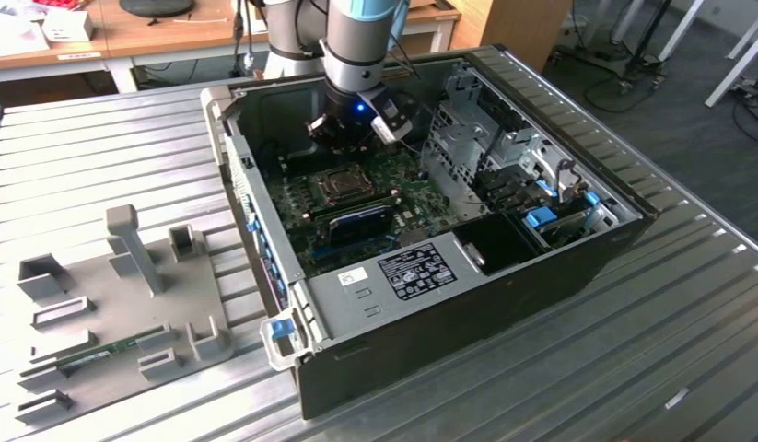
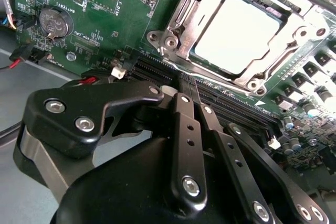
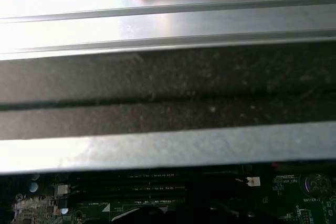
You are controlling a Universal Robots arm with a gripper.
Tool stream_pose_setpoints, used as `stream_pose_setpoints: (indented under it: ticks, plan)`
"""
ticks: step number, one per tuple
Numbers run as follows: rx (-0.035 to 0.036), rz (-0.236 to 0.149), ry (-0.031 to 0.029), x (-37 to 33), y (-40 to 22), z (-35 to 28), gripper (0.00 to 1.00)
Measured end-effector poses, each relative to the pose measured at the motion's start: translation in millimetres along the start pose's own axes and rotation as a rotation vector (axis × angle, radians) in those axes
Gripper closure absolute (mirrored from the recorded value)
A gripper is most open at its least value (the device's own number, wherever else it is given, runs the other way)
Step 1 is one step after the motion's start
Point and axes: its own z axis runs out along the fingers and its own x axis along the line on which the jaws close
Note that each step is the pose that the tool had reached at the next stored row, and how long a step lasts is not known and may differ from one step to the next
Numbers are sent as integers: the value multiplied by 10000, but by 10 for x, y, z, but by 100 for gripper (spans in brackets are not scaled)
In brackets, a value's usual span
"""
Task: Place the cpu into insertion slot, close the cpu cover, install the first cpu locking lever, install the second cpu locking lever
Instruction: 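Install the first cpu locking lever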
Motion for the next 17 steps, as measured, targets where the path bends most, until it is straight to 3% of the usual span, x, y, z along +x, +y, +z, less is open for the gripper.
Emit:
stream_pose_setpoints:
  ticks: [6, 12, 17]
  plan:
    - [1, 1, -1, -1, 9, -44, 90]
    - [-1, 2, -4, 5, 10, -48, 90]
    - [6, -7, -33, 141, 16, -47, 90]
